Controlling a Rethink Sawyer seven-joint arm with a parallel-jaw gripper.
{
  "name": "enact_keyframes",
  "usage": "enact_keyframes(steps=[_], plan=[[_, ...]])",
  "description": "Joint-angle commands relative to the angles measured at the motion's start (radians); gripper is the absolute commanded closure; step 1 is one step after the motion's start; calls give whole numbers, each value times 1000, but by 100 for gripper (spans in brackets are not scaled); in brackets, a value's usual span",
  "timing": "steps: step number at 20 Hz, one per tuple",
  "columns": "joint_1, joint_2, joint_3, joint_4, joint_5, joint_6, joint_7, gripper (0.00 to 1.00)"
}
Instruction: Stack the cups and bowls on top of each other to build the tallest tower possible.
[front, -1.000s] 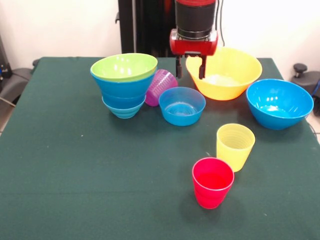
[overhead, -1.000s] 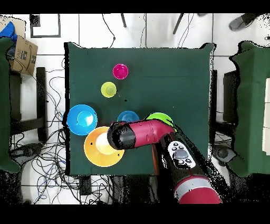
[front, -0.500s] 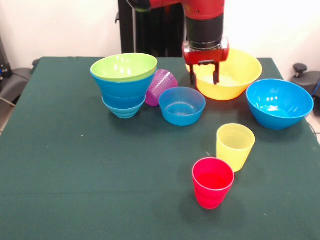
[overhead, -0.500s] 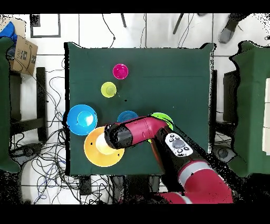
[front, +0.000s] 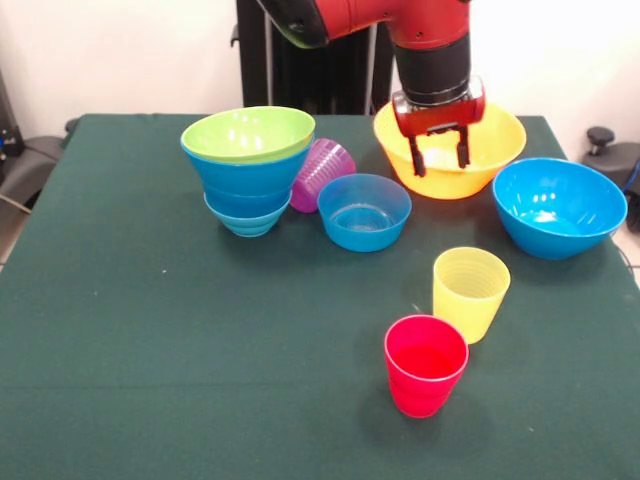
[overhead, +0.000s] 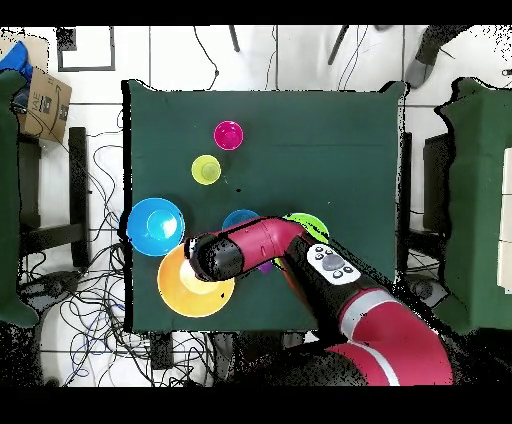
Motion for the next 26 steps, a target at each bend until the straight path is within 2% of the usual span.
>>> enact_keyframes(steps=[1,10,15,16,20,26], plan=[[-29,48,118,45,-95,107,-258,0],[-84,147,188,21,-146,124,-327,0],[-93,157,195,16,-180,118,-310,0],[-80,180,179,-9,-198,109,-297,0],[-68,161,147,-25,-233,112,-269,0],[-76,151,142,-37,-254,153,-296,0]])
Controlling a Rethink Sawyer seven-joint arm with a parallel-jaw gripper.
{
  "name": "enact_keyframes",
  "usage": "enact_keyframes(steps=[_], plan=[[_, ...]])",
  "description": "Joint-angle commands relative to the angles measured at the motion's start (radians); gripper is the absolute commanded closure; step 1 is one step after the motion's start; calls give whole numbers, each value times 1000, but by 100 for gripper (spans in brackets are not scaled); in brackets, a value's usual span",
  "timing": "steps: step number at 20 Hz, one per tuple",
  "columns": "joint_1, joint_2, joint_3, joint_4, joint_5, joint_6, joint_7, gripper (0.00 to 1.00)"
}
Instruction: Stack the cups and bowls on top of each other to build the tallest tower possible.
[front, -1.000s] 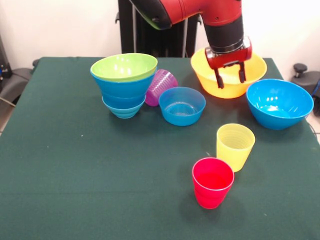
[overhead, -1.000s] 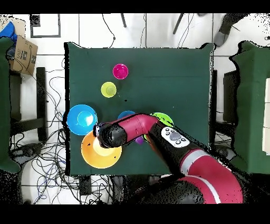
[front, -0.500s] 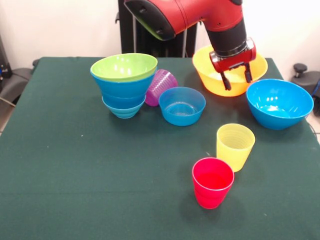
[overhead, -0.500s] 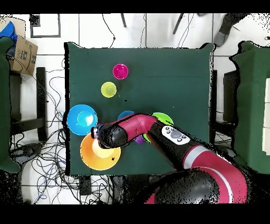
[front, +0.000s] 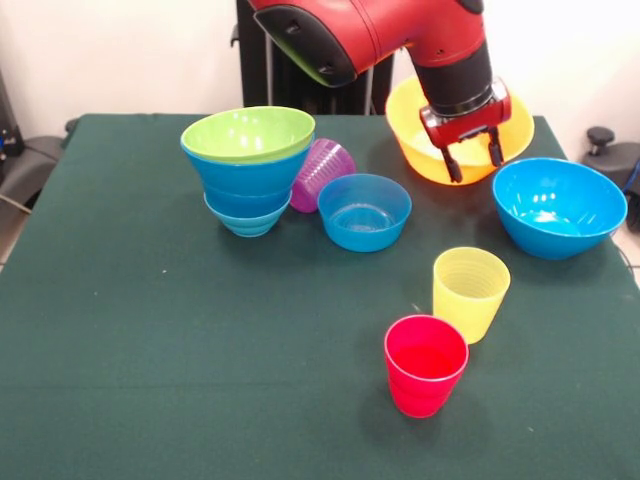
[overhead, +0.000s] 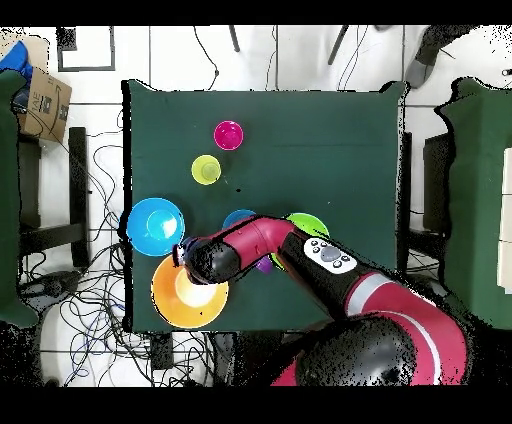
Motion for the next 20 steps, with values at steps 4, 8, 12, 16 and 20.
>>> enact_keyframes(steps=[4,8,12,16,20], plan=[[-5,20,8,-34,-95,170,-269,0],[-7,-41,-10,-13,-61,190,-207,0],[14,-116,-45,16,-43,213,-138,0],[25,-171,-53,33,-23,260,-110,0],[18,-193,-35,40,-15,302,-133,0]])
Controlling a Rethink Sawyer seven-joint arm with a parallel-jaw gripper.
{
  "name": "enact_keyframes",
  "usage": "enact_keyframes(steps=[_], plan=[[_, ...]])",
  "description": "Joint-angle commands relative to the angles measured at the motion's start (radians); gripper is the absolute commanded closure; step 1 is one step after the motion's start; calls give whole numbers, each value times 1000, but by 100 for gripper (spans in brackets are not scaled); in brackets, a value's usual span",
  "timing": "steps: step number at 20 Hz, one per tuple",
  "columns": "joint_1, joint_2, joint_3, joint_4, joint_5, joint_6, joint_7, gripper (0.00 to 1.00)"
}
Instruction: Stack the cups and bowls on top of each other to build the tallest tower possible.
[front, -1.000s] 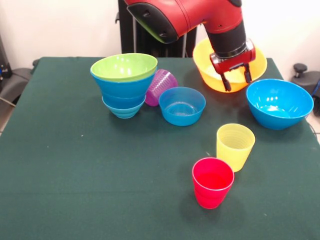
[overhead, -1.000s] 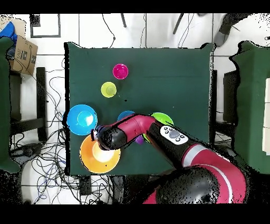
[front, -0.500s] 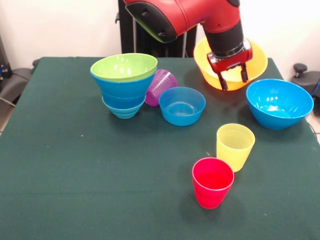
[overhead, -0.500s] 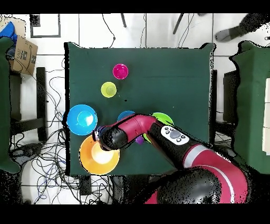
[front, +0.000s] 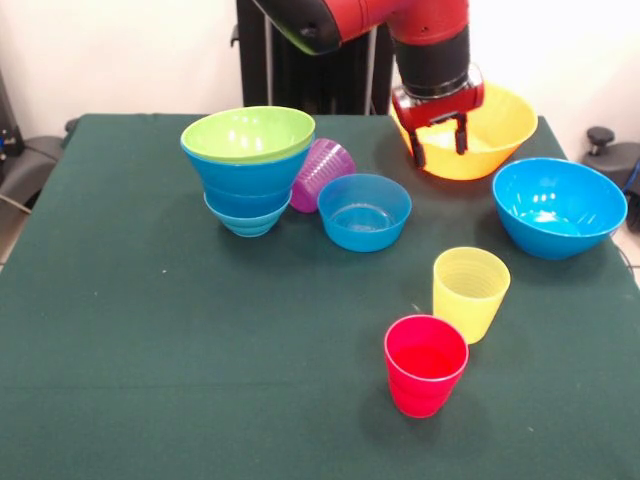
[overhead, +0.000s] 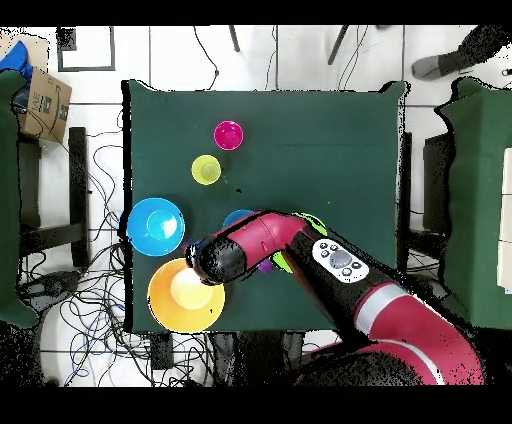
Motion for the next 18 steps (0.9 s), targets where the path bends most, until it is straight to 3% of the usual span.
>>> enact_keyframes(steps=[1,6,11,18], plan=[[12,-71,-15,30,-8,163,-153,0],[-45,-6,90,58,-20,159,-291,0],[-143,57,220,113,-5,181,-414,0],[-223,128,292,112,-55,273,-610,0]])
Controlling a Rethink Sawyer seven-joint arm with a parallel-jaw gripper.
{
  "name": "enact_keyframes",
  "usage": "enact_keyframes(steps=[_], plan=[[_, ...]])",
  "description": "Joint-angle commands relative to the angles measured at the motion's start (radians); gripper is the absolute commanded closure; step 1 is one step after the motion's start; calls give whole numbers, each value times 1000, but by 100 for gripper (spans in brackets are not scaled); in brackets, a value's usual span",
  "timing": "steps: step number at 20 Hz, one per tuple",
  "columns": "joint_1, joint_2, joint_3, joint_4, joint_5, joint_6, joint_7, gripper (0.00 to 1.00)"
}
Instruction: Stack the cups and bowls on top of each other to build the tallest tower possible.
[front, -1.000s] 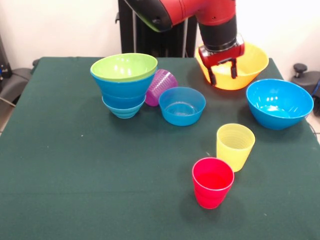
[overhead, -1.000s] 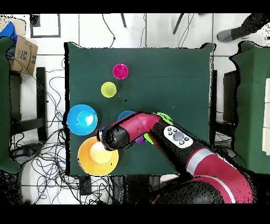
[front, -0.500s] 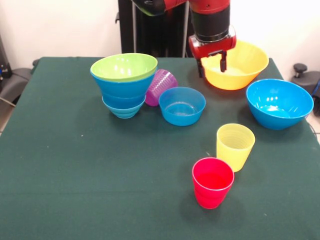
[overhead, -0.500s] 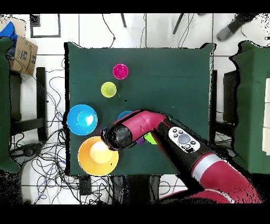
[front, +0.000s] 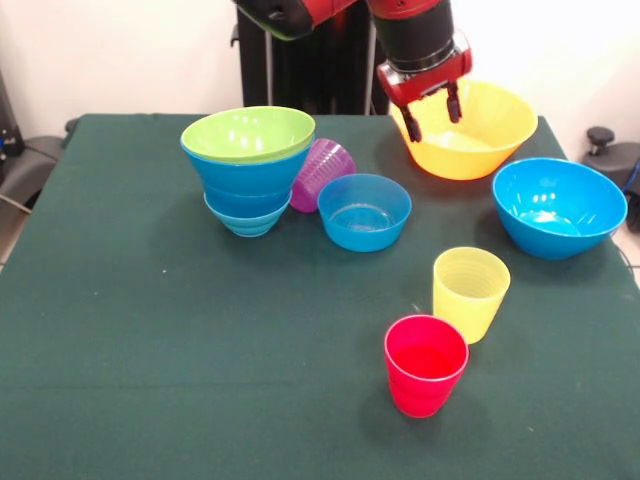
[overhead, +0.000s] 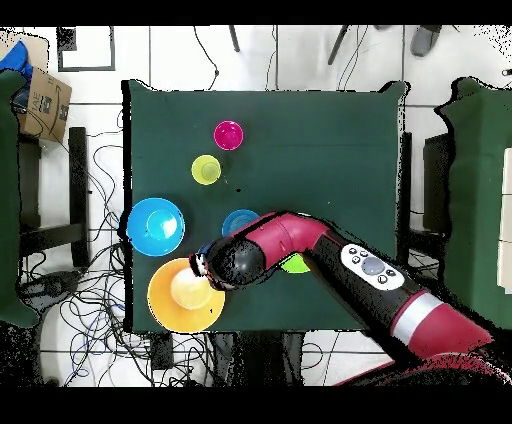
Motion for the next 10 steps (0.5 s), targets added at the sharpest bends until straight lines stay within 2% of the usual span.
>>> enact_keyframes(steps=[1,6,10], plan=[[-41,106,98,36,-60,168,-502,0],[-43,102,87,6,-77,210,-566,0],[-21,108,50,-13,-116,179,-562,0]])
